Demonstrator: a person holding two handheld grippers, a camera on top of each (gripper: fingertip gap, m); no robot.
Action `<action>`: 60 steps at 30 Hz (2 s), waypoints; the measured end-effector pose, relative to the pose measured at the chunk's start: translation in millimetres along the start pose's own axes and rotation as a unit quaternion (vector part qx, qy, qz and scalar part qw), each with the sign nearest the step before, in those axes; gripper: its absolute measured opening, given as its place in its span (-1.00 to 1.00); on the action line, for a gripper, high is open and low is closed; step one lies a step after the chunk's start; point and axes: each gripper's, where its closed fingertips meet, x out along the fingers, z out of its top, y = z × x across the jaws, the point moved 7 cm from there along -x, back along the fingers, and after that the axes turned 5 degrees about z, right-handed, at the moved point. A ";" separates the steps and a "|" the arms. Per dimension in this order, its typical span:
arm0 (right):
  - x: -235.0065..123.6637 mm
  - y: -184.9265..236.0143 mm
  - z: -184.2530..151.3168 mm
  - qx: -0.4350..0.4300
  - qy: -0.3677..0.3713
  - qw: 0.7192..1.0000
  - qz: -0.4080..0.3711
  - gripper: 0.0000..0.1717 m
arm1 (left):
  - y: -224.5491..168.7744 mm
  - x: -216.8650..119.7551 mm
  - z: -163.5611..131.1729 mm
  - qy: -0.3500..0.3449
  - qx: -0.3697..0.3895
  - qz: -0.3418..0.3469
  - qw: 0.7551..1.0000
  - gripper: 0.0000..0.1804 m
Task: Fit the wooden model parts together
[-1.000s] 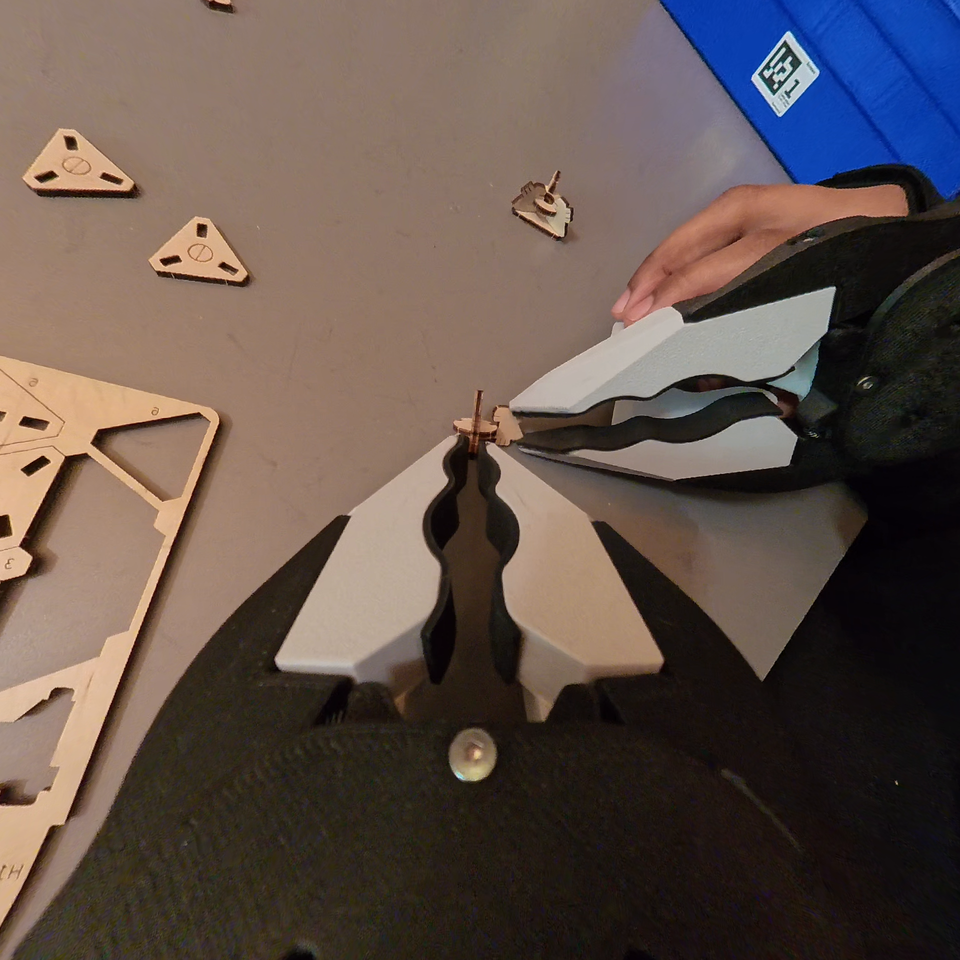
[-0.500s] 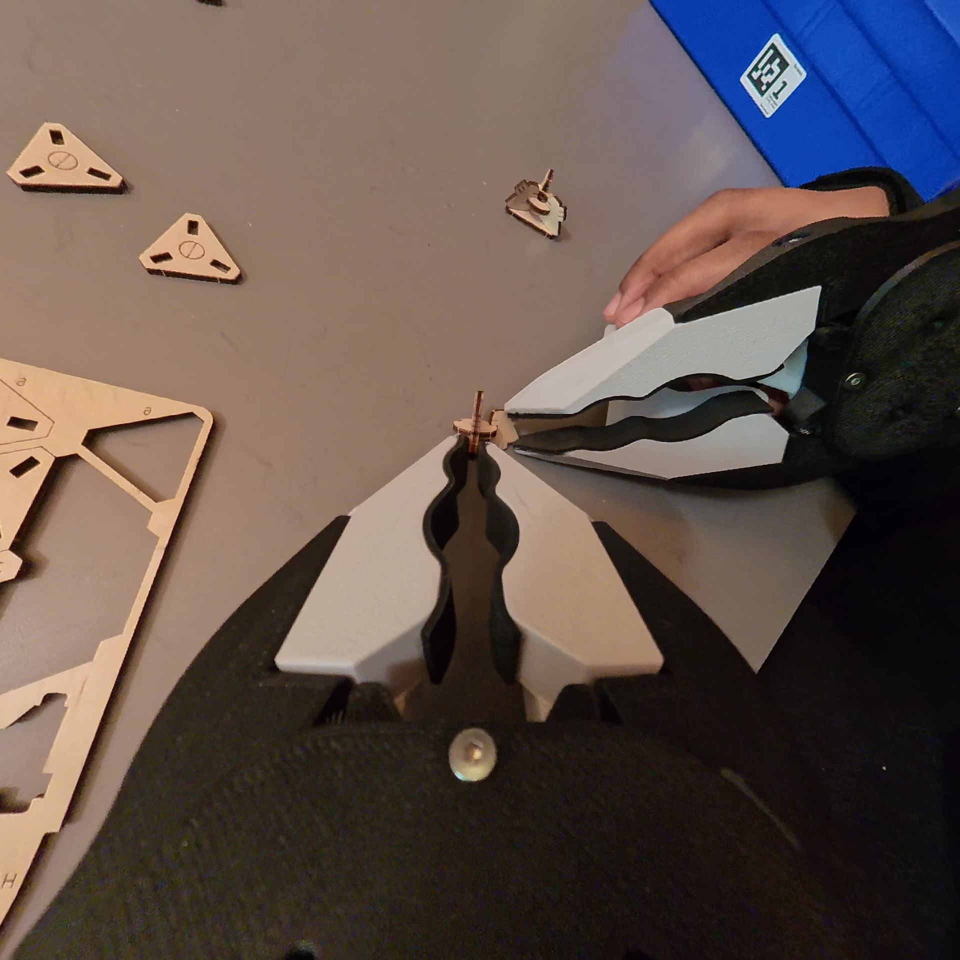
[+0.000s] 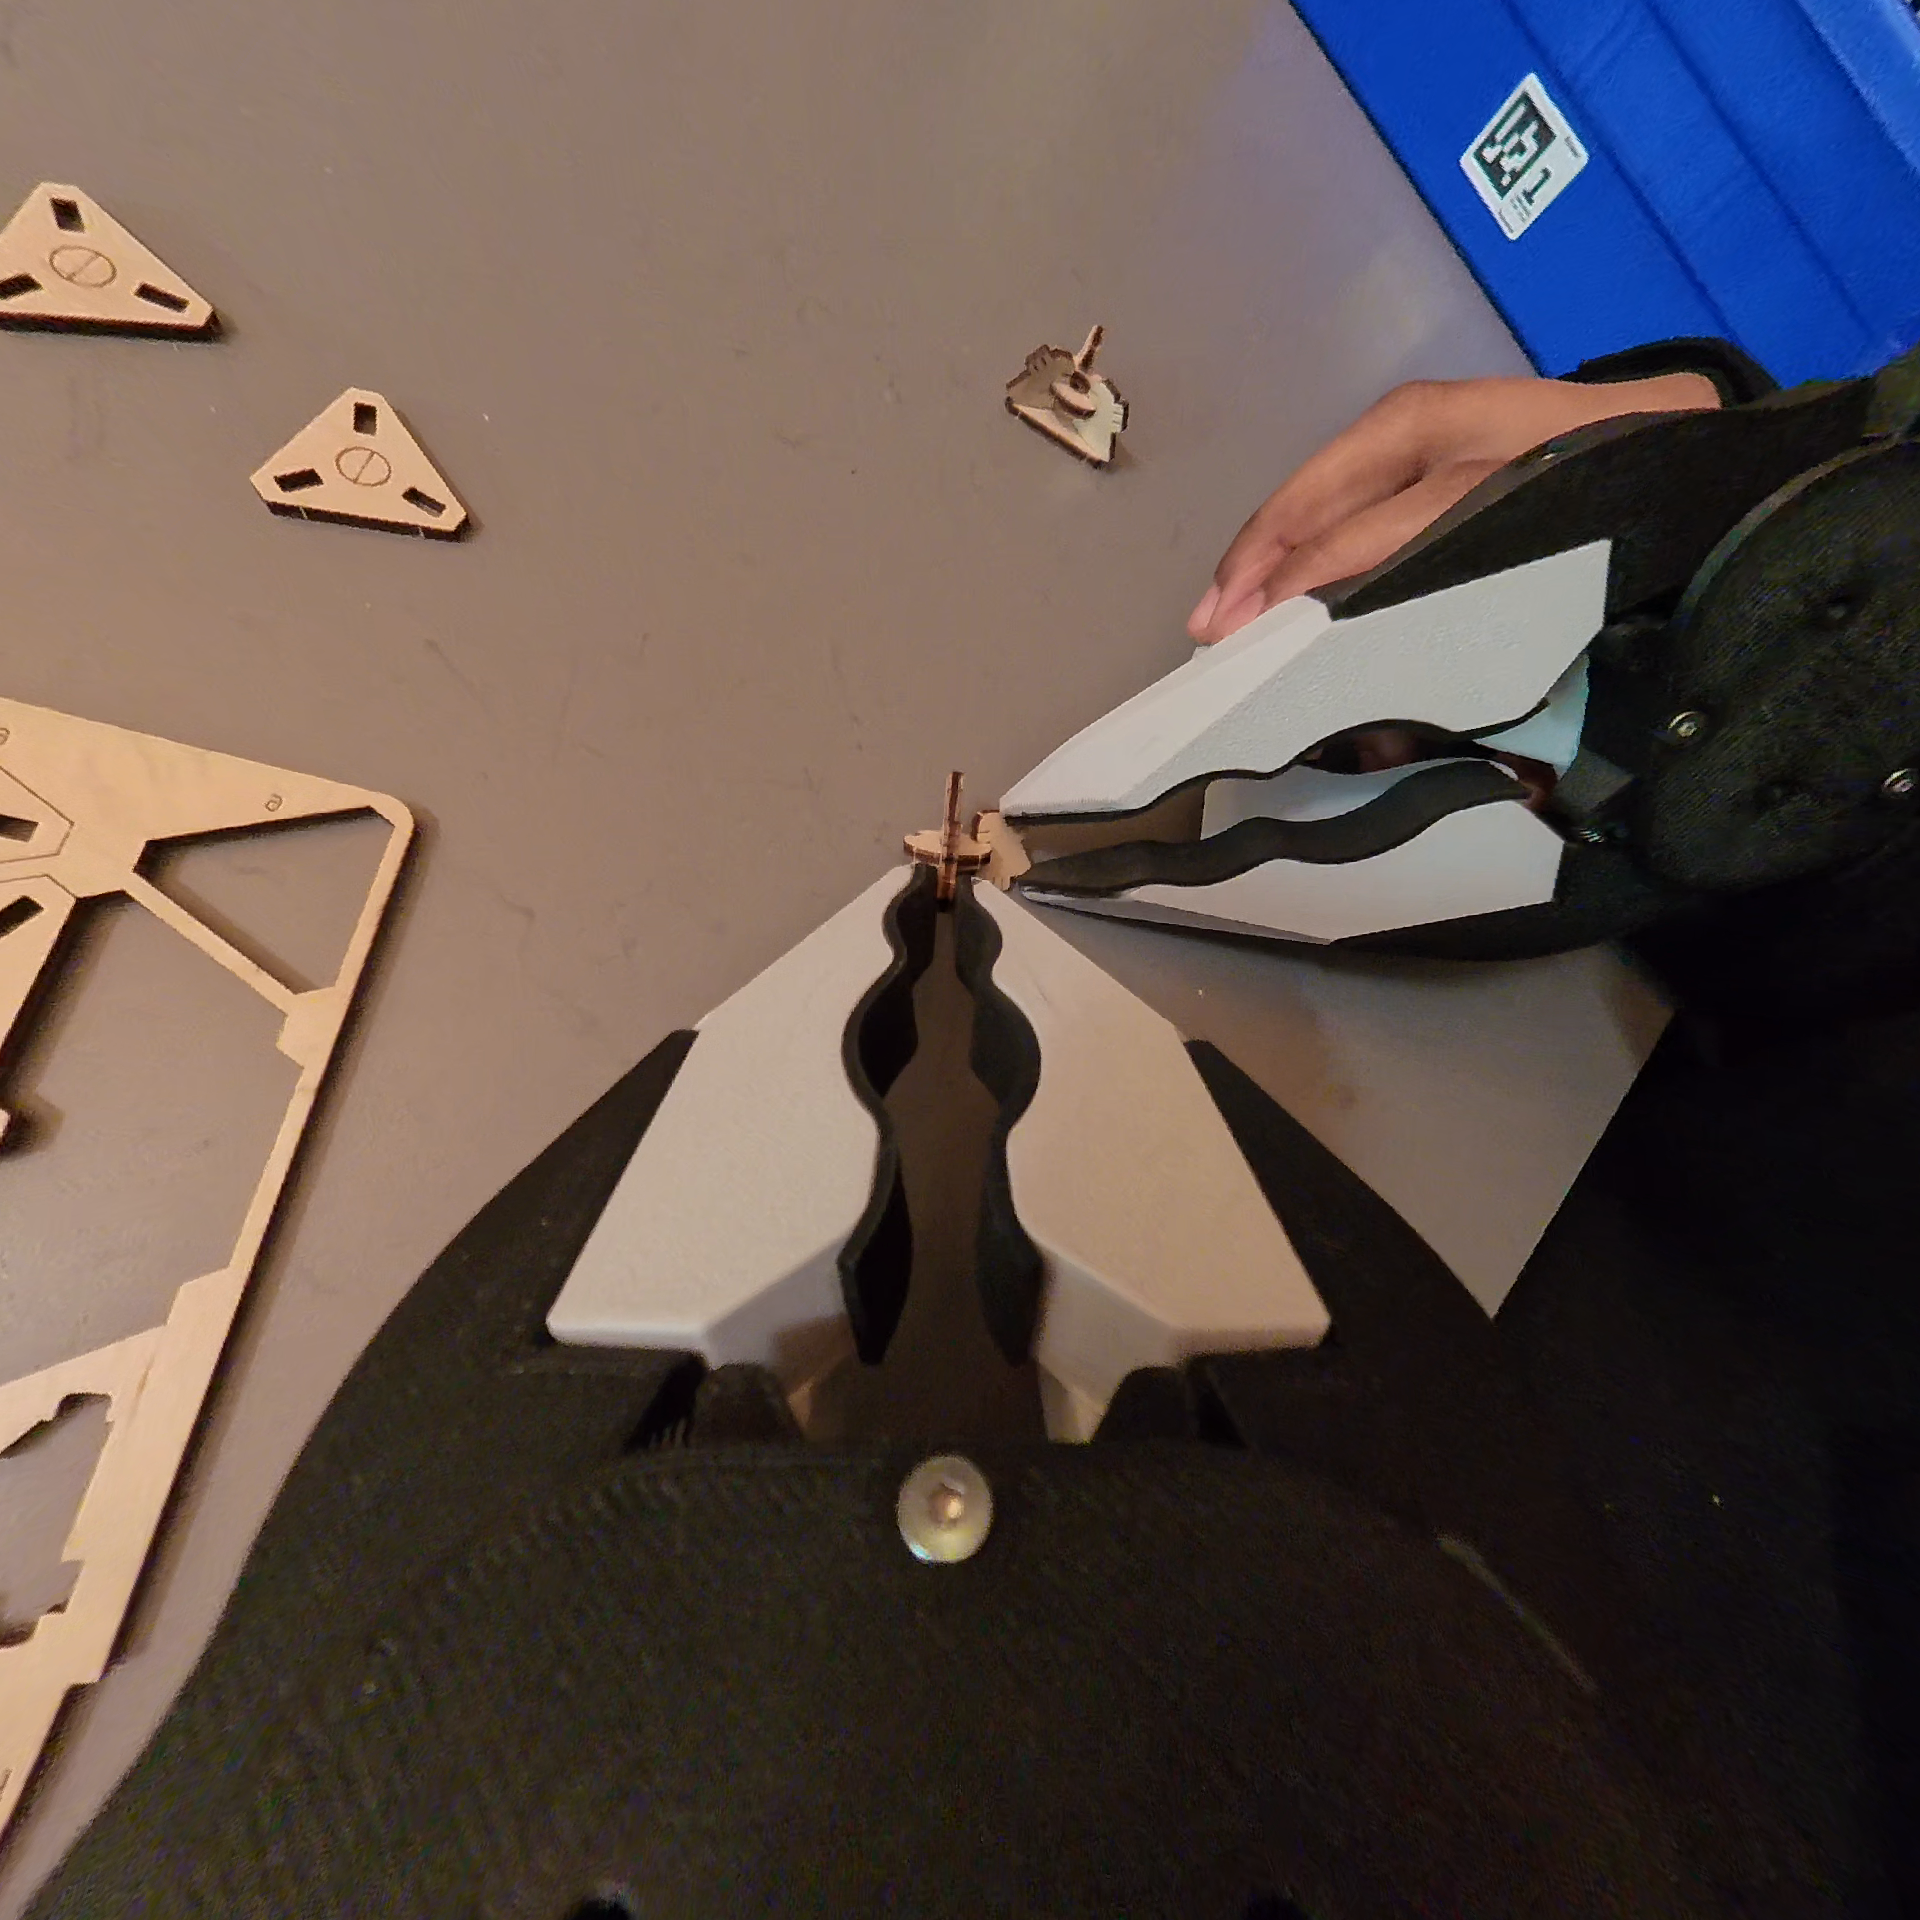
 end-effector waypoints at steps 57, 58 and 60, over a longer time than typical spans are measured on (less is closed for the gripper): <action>-70.5 -119.9 -19.6 0.443 -0.278 0.851 -0.041 -0.73 | -28.3 -30.1 82.4 -0.210 0.087 -0.070 0.971 -1.00; -76.6 -131.7 -28.2 0.448 -0.278 0.848 -0.057 -0.72 | -30.2 -28.5 95.5 -0.213 0.093 -0.077 0.969 -1.00; -89.1 -151.6 -48.9 0.457 -0.272 0.841 -0.101 -0.73 | -34.7 -21.3 124.6 -0.228 0.103 -0.095 0.963 -1.00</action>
